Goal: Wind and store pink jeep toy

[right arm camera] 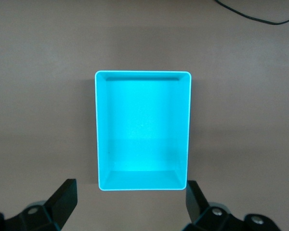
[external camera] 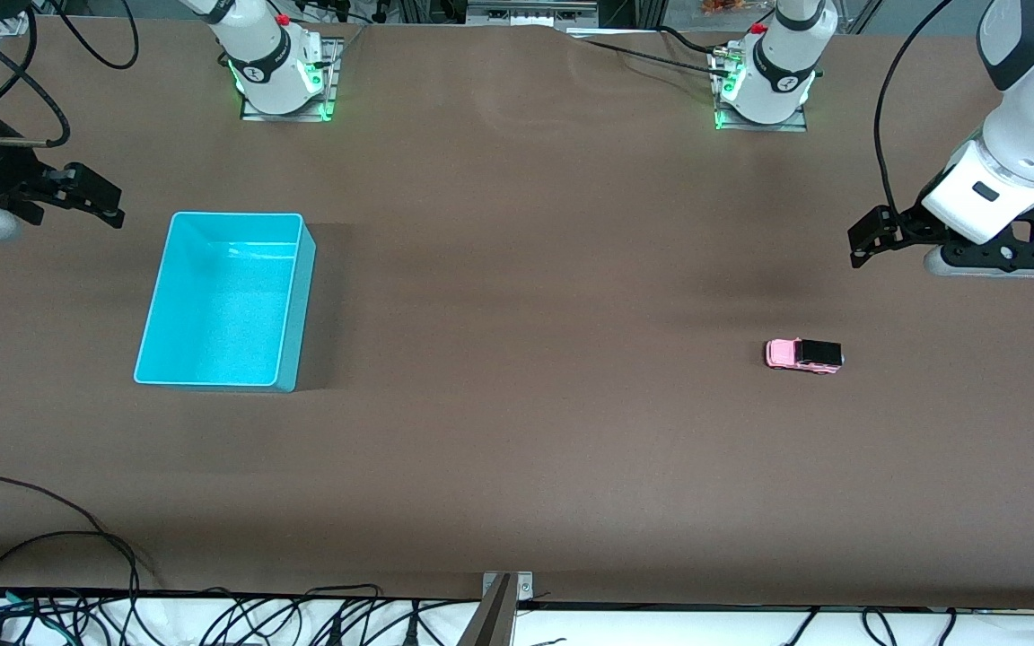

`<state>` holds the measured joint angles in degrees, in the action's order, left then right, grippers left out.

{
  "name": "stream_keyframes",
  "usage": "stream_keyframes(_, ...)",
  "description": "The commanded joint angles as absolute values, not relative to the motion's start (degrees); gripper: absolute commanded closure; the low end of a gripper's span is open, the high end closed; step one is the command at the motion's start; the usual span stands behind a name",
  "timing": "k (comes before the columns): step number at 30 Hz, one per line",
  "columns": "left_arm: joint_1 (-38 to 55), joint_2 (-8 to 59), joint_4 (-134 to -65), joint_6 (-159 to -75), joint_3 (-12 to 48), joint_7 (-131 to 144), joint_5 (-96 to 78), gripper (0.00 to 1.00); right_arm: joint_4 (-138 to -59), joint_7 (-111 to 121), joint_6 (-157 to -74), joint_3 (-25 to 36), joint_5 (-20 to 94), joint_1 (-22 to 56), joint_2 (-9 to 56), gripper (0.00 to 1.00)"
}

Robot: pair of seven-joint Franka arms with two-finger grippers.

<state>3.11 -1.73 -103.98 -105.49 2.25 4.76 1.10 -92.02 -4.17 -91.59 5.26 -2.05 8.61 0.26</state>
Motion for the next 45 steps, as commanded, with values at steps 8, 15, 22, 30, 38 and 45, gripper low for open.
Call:
stream_keyframes(8,2.99,-0.79,-102.13,-104.06,2.02,3.87,1.67,0.0,-90.88,-3.87,-90.35,5.36,-1.58,8.61,0.26,0.0)
stream_keyframes(15,2.9,-0.79,-102.13,-104.06,2.02,3.87,1.67,0.0,-90.88,-3.87,-90.44,5.36,-1.58,8.61,0.18,0.0)
stream_keyframes(22,2.99,-0.79,-102.04,-104.06,2.02,3.87,1.67,0.0,-90.88,-3.87,-90.35,5.36,-1.58,8.61,0.26,0.0)
stream_keyframes(30,3.25,-0.79,-102.04,-104.06,2.02,3.87,1.67,0.0,-90.88,-3.87,-90.44,5.36,-1.58,8.61,0.26,0.0)
stream_keyframes(38,3.87,0.87,-101.95,-104.06,2.02,3.87,1.67,0.0,-90.88,-3.87,-90.44,5.36,-1.58,8.61,0.26,0.0)
stream_keyframes(45,3.6,2.81,-100.46,-103.8,1.93,1.07,1.76,0.0,-90.88,-3.87,-90.35,5.36,-1.58,8.61,0.18,0.0)
